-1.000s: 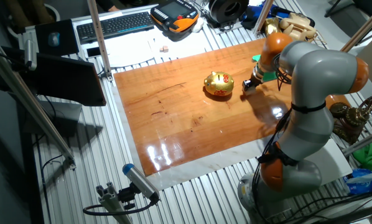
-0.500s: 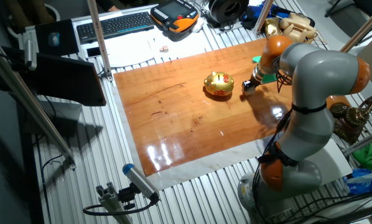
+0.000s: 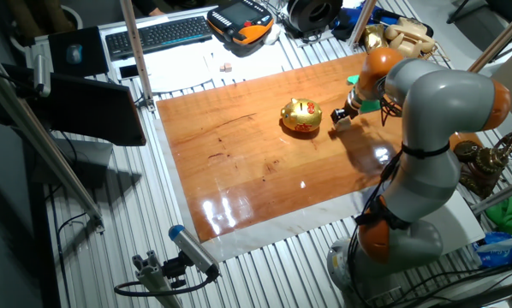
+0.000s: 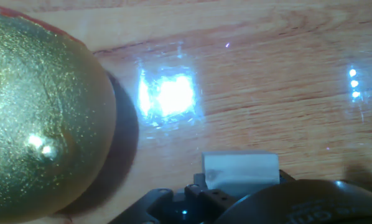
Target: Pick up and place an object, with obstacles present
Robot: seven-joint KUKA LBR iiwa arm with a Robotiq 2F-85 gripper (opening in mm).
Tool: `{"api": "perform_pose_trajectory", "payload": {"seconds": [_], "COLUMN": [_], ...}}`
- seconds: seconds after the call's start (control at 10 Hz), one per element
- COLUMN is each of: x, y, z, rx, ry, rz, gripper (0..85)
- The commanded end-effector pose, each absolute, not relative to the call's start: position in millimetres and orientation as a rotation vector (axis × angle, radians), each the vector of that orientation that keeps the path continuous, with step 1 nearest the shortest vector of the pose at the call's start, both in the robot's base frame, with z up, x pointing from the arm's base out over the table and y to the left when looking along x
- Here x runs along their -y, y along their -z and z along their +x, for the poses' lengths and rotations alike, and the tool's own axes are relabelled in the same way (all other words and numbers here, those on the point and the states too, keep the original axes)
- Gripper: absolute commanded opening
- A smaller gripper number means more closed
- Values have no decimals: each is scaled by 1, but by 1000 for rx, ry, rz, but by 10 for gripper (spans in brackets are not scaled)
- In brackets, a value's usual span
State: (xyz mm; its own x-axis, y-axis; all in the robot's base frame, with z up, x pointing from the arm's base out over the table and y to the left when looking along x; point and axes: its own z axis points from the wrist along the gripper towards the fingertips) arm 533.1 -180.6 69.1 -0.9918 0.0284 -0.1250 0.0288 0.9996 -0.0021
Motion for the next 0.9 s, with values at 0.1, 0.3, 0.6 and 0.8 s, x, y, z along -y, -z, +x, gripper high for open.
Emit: {"api": "perform_pose_trajectory", "payload": {"seconds": [0.1,0.3,0.6,0.8], "x": [176,166,156,158], "y": [-96,-123,-167,-200], "z": [534,535,537,542], "rx": [-3034,-3049,-3098,-3146], "ry": [5,19,23,29], "rz": [27,33,27,-18], "gripper": [680,510,340,0]}}
